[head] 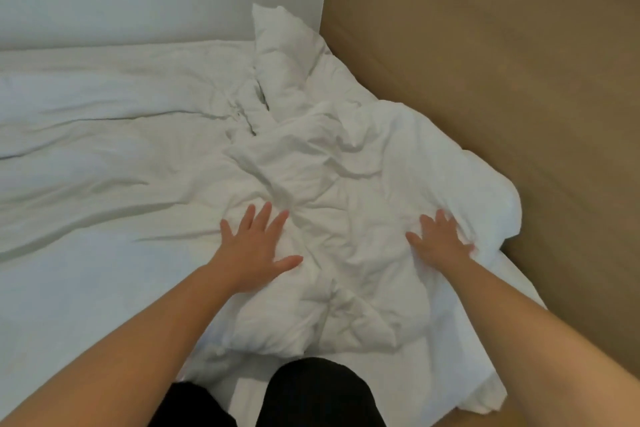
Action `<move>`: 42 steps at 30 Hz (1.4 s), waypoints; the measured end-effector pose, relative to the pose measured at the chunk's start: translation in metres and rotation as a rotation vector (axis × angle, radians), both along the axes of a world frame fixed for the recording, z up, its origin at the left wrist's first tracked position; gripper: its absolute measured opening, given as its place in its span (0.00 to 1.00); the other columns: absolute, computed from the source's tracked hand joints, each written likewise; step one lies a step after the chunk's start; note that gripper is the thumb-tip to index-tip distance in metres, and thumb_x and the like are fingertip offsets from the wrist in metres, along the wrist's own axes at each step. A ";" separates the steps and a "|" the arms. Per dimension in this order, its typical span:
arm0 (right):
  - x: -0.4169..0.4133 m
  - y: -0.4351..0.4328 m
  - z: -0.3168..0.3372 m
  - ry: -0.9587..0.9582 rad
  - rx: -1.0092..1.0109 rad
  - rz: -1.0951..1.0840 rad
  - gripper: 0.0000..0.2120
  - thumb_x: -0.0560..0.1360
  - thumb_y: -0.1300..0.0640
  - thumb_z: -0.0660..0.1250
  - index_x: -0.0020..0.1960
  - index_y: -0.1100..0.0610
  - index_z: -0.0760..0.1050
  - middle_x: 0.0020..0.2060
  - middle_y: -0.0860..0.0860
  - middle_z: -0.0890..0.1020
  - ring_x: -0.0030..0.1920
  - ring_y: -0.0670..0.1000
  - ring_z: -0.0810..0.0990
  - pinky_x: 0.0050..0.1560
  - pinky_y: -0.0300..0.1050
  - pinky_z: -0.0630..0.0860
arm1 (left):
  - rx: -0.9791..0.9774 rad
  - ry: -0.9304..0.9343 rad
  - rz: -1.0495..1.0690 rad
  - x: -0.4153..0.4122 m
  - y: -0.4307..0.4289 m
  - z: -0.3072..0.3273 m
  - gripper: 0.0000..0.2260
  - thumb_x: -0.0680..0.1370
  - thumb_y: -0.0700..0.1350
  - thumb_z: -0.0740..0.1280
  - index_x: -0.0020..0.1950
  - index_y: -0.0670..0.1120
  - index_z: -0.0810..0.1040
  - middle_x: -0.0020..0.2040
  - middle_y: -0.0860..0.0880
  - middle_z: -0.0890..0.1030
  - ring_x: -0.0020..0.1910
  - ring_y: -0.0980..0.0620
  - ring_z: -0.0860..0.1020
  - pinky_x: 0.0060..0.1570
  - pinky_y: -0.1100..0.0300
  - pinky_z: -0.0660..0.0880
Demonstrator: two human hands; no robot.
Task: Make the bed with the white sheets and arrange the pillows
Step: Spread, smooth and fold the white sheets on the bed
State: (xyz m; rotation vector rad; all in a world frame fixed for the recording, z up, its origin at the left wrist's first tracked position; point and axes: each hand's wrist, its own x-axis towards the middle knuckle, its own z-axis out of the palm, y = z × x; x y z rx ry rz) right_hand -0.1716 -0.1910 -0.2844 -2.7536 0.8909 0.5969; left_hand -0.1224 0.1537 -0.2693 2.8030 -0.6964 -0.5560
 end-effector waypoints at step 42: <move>0.043 0.213 -0.007 0.300 0.071 0.599 0.36 0.77 0.30 0.47 0.78 0.41 0.37 0.78 0.52 0.36 0.77 0.64 0.38 0.69 0.76 0.48 | 0.360 0.256 0.386 -0.126 0.153 -0.024 0.37 0.76 0.72 0.43 0.78 0.55 0.36 0.79 0.48 0.34 0.78 0.45 0.37 0.71 0.34 0.40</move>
